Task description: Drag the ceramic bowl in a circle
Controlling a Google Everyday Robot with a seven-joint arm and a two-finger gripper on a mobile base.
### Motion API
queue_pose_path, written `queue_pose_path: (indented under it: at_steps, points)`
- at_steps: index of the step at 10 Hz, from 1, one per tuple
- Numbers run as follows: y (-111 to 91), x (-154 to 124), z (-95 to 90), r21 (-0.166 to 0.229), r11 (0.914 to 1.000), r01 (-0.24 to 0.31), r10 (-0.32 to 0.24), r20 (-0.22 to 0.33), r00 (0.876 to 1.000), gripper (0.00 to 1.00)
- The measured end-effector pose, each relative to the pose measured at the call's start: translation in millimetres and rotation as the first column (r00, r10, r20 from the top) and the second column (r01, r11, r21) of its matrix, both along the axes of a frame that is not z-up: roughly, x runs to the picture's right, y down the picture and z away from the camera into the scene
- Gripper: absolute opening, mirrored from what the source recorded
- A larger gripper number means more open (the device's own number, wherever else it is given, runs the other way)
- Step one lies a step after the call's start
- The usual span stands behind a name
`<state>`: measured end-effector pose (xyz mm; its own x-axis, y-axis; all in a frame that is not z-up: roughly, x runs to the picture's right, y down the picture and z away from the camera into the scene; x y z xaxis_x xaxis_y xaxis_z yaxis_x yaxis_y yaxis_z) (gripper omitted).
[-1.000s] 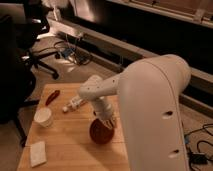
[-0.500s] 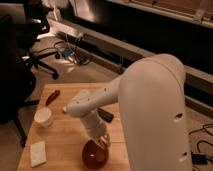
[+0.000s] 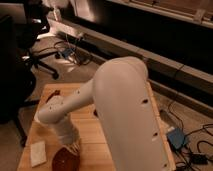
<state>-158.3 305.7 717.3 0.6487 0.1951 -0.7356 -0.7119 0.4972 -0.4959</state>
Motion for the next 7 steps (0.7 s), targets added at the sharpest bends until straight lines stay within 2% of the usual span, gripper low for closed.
queue_pose_path:
  at_steps: [1,3,5,7]
  points:
    - [-5,-19,14.7,0.013,0.9999,0.005,-0.005,0.035,0.999,0.0]
    - [-32,-35,56.9,0.081,0.9967,-0.009,0.006,0.037,0.999,0.0]
    - [-72,-23,95.0,0.162,0.9859,-0.043,0.046,-0.015,0.999,0.0]
    - [-100,3,119.0,0.218,0.9744,-0.056,0.076,-0.083,0.994,0.0]
